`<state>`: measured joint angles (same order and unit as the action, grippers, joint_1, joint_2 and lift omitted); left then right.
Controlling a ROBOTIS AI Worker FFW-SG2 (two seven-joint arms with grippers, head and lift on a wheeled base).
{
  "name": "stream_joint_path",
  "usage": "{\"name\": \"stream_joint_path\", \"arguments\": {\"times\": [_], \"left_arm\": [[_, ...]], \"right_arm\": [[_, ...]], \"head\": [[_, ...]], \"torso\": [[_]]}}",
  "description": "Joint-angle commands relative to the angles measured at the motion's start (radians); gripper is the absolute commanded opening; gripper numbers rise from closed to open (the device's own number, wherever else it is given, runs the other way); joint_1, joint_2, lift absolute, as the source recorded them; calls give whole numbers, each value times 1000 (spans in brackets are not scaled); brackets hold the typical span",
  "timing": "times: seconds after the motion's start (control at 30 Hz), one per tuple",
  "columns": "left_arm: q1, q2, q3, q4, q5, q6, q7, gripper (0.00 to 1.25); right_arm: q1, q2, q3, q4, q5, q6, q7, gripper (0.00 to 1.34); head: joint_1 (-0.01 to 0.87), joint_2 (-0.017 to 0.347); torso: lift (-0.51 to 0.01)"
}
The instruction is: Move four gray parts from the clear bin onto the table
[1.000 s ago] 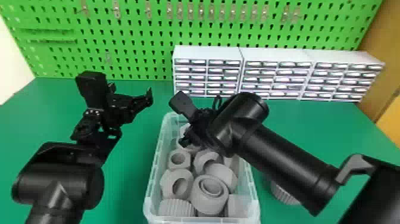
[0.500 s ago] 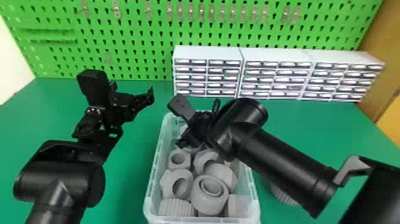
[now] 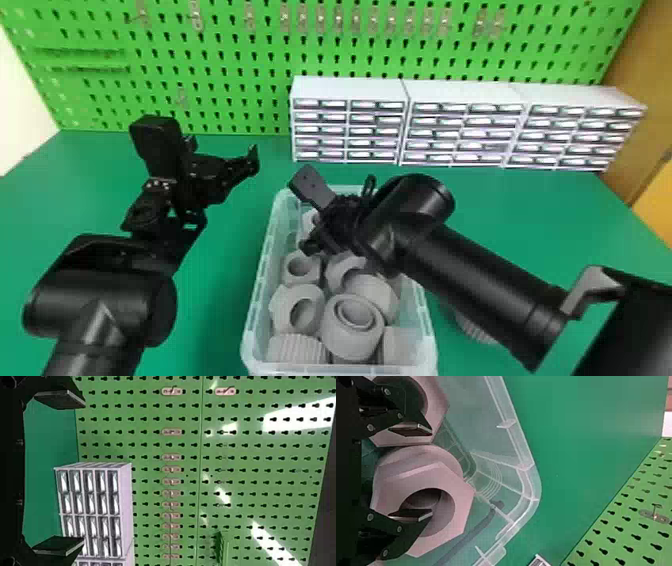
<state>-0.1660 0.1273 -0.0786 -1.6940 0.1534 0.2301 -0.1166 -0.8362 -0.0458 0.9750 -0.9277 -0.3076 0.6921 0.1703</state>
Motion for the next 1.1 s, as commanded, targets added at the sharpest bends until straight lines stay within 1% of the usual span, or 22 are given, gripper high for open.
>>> {"name": "stream_joint_path", "arguments": {"times": [0.0,0.23,0.67,0.77,0.83,0.9,0.93,1.0,1.03,1.07], "left_arm": [[-1,0,-3,2,2,0,0,1167],[-1,0,-1,2,2,0,-3,1167],[0,0,0,2,2,0,-6,1167],[2,0,0,2,0,0,-6,1167],[2,0,0,2,0,0,-6,1167],[2,0,0,2,0,0,-6,1167],[2,0,0,2,0,0,-6,1167],[3,0,2,2,0,0,-6,1167],[3,0,2,2,2,0,-6,1167],[5,0,2,2,0,0,-6,1167]], "right_arm": [[6,-3,4,7,-5,-5,0,802],[6,-5,8,7,-16,3,0,801],[5,-5,7,-2,-11,9,0,779],[5,-3,7,-3,-7,10,0,742],[6,-3,7,-10,4,10,-2,649],[8,-3,8,-23,19,12,-12,497],[12,-5,11,-37,22,15,-35,388],[22,-8,14,-63,31,17,-71,250],[29,-9,13,-80,42,17,-89,198],[32,-11,14,-89,51,15,-98,190]], "head": [[686,26],[686,26],[686,26],[686,26],[686,26],[686,26],[686,26],[686,26],[686,26],[686,26]], "torso": [[-50],[-50],[-50],[-50],[-50],[-50],[-50],[-50],[-50],[-50]]}}
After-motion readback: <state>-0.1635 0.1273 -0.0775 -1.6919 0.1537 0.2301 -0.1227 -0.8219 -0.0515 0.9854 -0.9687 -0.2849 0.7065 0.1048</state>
